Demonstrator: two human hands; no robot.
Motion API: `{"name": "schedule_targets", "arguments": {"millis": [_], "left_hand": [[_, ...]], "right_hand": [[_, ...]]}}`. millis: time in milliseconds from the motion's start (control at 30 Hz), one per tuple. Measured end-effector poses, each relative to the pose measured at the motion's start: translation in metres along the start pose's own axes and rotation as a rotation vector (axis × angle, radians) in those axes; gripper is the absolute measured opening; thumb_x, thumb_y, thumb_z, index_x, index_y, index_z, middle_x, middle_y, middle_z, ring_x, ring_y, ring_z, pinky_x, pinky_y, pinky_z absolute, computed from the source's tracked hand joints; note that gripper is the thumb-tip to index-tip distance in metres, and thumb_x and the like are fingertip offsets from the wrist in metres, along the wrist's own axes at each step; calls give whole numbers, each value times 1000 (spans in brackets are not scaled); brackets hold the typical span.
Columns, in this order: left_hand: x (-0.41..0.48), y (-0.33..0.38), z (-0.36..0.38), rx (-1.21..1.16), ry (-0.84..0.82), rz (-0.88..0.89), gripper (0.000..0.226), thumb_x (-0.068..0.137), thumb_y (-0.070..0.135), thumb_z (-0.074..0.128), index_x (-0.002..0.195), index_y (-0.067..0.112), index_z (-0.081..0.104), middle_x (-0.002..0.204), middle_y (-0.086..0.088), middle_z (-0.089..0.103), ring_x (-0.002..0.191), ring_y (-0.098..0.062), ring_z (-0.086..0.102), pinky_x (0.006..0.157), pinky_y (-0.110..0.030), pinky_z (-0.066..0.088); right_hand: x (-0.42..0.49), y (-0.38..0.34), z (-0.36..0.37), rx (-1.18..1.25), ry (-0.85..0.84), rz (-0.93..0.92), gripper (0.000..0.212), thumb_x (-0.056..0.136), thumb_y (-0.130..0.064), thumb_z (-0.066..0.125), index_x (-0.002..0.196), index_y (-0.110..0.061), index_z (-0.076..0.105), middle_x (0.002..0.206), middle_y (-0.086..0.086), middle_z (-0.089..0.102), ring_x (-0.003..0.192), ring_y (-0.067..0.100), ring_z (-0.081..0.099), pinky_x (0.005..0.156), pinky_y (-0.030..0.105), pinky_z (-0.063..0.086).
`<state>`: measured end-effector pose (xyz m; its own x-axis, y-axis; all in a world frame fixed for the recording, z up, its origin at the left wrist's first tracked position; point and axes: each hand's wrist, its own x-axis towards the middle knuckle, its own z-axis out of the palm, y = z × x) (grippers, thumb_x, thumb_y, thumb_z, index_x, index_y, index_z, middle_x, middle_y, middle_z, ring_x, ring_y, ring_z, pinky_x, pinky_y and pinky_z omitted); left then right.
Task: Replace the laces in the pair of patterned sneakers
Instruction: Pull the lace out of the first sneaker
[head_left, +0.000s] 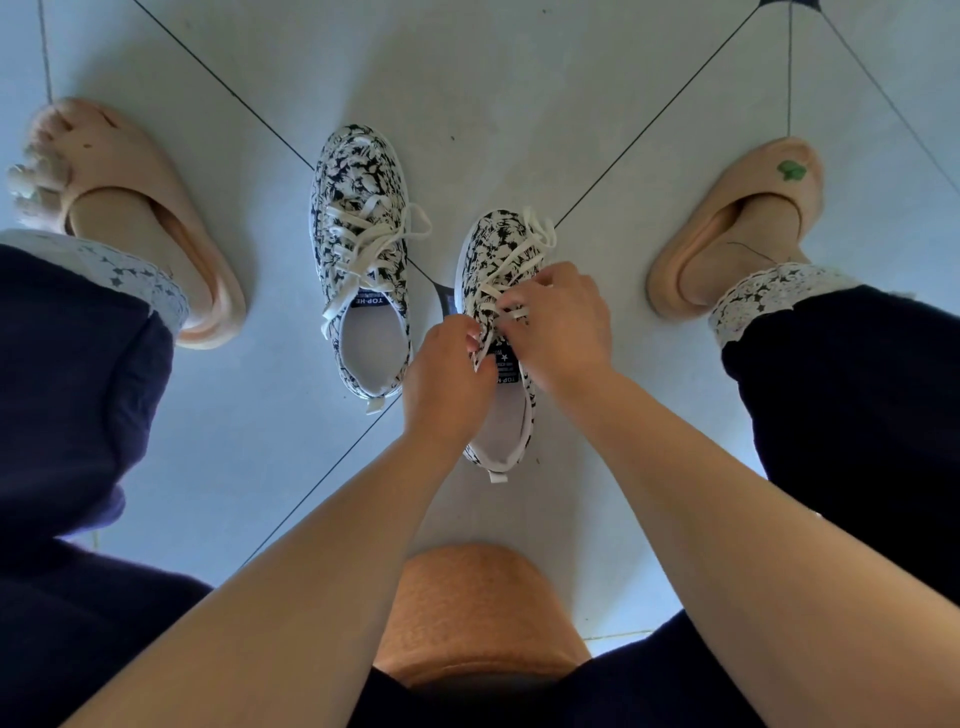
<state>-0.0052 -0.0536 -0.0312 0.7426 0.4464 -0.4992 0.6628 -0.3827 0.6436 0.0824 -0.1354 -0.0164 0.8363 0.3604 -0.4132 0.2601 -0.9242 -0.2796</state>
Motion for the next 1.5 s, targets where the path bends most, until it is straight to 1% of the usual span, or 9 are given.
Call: {"name": "schedule_targets", "arguments": {"millis": [200,400,500,633,733,867,1033,1333,1500], "left_hand": [[4,4,0,54,-21,7,27,84,6,51,110,13,55,110,-4,58,91,-21,54,70,-27,37],[-2,7,-1,32,-25,14,26,83,4,50,106,12,57,107,-6,58,90,-23,55,70,-30,41],[-3,4,-1,-3,-12,1,24,83,4,50,104,11,57,105,-5,59,87,-19,52,69,-28,38],[-2,2,-2,2,-7,4,25,84,4,49,106,12,57,105,-5,58,87,-18,50,69,-26,36],[0,0,-5,-23,3,-16,25,84,4,49,107,10,58,103,-8,58,82,-19,50,67,-26,36],[0,-1,-5,-21,0,-6,24,85,4,50,107,9,58,104,-8,58,85,-22,53,70,-30,41],[1,0,-5,-23,-1,-7,21,85,5,51,104,9,58,103,-9,58,90,-24,55,76,-37,47],[0,0,-4,-40,-5,-17,22,84,5,50,104,12,59,104,-7,59,91,-23,56,78,-39,48],[-1,-1,-8,-37,-3,-19,22,85,5,50,105,12,59,105,-6,59,88,-22,55,72,-31,44]], "right_hand": [[14,-9,-1,-8,-115,5,15,88,-21,53,89,-18,69,90,0,63,91,20,59,82,30,42],[11,-14,-24,719,-370,305,17,85,-8,58,69,-8,59,68,9,58,65,19,51,69,35,48],[13,-14,-43,1309,-535,618,6,87,-8,60,81,-9,59,69,7,67,57,15,62,58,24,53],[13,0,-45,1607,-424,724,15,87,-1,56,101,-6,58,76,10,71,63,14,66,60,24,54],[10,13,-31,1384,-230,575,28,82,-1,64,105,-17,57,99,5,69,89,16,57,70,25,42],[-4,16,-10,951,-269,395,53,79,-1,68,126,-12,47,113,1,60,102,13,58,80,17,47],[-8,6,11,310,-85,76,38,76,-29,72,112,-21,63,109,2,56,98,14,53,79,23,40],[-3,2,20,-81,74,-170,32,77,-21,67,108,-15,60,109,8,55,98,29,50,79,36,36],[-5,5,19,72,131,-127,14,86,-18,59,93,-15,71,99,6,64,92,29,57,74,35,39]]}}
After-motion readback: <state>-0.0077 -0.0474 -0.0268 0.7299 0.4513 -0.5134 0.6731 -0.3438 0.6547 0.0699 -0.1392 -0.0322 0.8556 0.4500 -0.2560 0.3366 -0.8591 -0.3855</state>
